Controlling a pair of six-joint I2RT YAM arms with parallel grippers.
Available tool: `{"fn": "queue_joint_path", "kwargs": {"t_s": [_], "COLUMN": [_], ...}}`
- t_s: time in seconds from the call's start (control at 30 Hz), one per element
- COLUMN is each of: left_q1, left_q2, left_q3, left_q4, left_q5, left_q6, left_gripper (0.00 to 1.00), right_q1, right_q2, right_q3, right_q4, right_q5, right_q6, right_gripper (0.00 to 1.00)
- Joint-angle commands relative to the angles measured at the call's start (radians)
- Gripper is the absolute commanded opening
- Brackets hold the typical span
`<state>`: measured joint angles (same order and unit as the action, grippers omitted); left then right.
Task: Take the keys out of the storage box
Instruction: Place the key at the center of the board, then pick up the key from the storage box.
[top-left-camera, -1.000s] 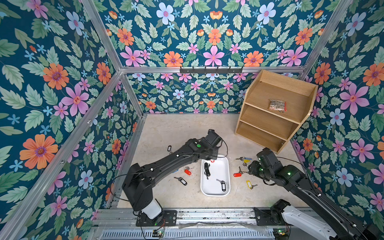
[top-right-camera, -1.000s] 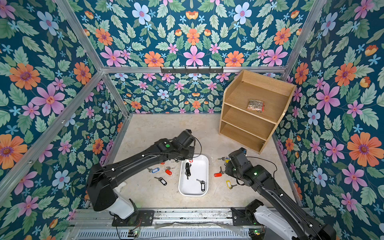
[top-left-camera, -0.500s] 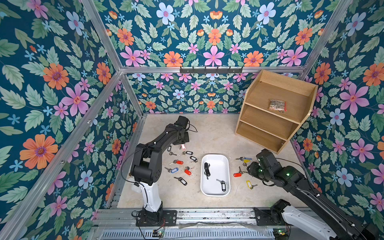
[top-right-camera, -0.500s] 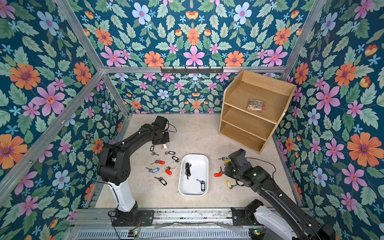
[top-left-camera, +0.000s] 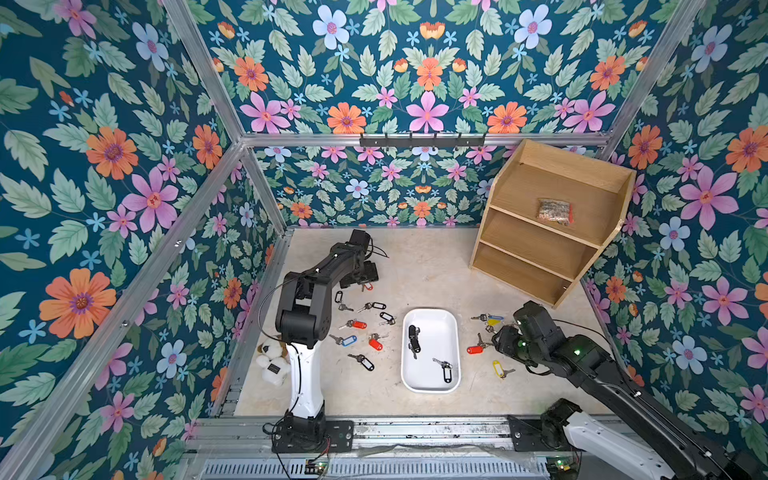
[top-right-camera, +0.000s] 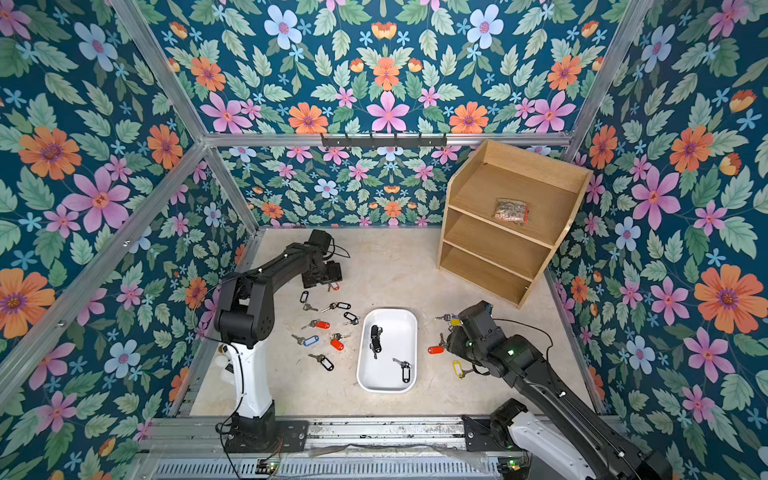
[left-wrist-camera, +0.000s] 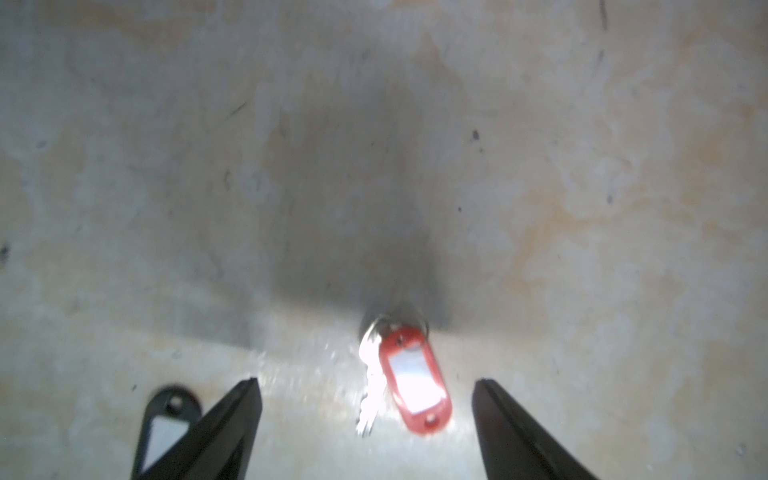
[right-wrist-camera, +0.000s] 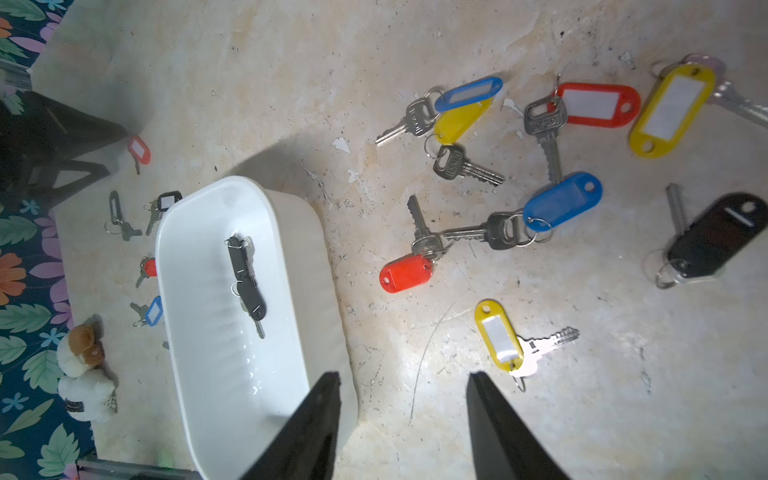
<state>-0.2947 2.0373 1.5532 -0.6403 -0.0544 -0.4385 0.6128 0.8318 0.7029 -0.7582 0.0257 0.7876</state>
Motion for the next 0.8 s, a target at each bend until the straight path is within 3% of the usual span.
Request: {"fn": "queue_joint_path", "kwargs": {"t_s": [0.0, 0.17, 0.37, 0.6, 0.77], "left_q1": [-0.085, -0.315, -0.556, -0.683, -0.704], "left_q2": [-0.125, -0.310, -0.388, -0.340, -0.232], "left_q3": [-0.059, -0.163, -0.231, -0.233, -0.212], "left_q4": [-0.050, -0.095, -0.123, -0.094, -0.084], "left_q5": [-0.130, -0.163, -0.199, -0.231, -0.226], "left_q6": [-0.009, -0.128, -0.323, -0.429, -0.482], "left_gripper": [0.81, 0.71, 0.52, 0.33, 0.31], "right_q1": [0.001, 0.001, 0.001, 0.001, 0.001], "right_q2": [0.006, 0.015, -0.012, -0.044, -0.069], "right_q3": [0.002, -0.012, -0.034, -0.057, -0.051], "right_q4": [-0.005, 0.022, 0.050, 0.058, 0.043], "right_q5": [0.006, -0.003, -0.017, -0.029, -0.029], "right_q6": [-0.003, -0.010, -0.004, 0.002, -0.001], "right_gripper": [0.54, 0.49, 0.47, 0.46, 0.46]}}
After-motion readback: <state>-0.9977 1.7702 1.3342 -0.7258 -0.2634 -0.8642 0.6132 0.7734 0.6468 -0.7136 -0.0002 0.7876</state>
